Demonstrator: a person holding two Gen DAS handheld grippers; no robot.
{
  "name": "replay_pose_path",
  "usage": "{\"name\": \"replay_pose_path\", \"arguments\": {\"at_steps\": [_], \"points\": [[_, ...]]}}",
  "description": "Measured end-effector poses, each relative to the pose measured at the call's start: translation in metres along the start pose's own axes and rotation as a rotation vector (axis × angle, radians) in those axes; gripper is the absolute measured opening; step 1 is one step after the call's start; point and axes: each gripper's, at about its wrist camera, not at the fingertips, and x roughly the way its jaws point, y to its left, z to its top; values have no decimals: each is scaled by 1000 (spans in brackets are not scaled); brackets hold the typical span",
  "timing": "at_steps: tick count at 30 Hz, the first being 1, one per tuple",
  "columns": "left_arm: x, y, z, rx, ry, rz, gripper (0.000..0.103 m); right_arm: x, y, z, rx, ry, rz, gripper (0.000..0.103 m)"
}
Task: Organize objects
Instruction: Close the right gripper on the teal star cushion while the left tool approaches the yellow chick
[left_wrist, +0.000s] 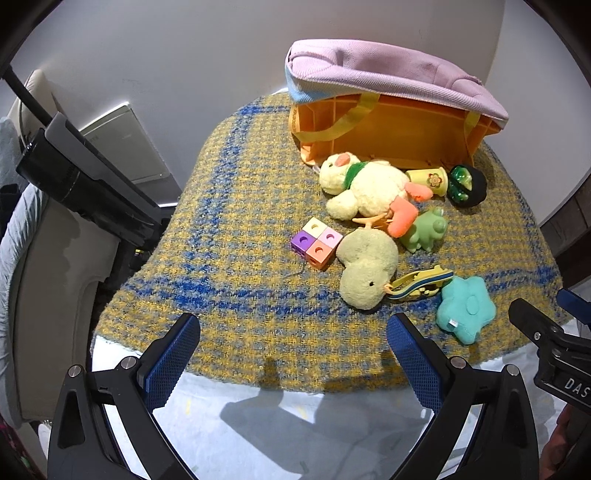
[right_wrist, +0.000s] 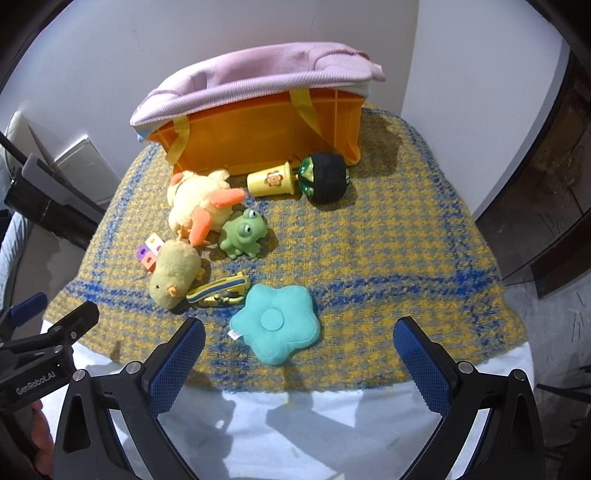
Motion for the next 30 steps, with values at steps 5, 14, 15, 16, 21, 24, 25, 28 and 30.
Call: {"name": "replay_pose_path", "arguments": {"at_steps": [5,14,15,16,21,24,25,28,30], "points": [[16,10,-5,-27,15,7,103,22,7,-1,-21,28,-5,102],[34,21,-15,-50,21,18,103,54,17,-9,-50,82,-3,102],[35,21,-15,-51,22,19,103,57,17,-10,-52,86,-4,102],[37,21,-16,-52,23,18,103,59,18,-10,-54,91,-4,102],[47,23,-19,-59,40,17,103,71,20,-11,-63,107,-10,102],[53,23,-20,-61,51,21,103,78,20,-11,-63,121,-11,102],[54,24,-20,-62,53,22,103,80,20,-11,-62,126,-11,102],[57,24,-21,-61,58,25,103,86,20,-11,-61,139,-13,102],[58,23,-21,-56,62,28,103,88,20,-11,-60,145,-9,101]]}}
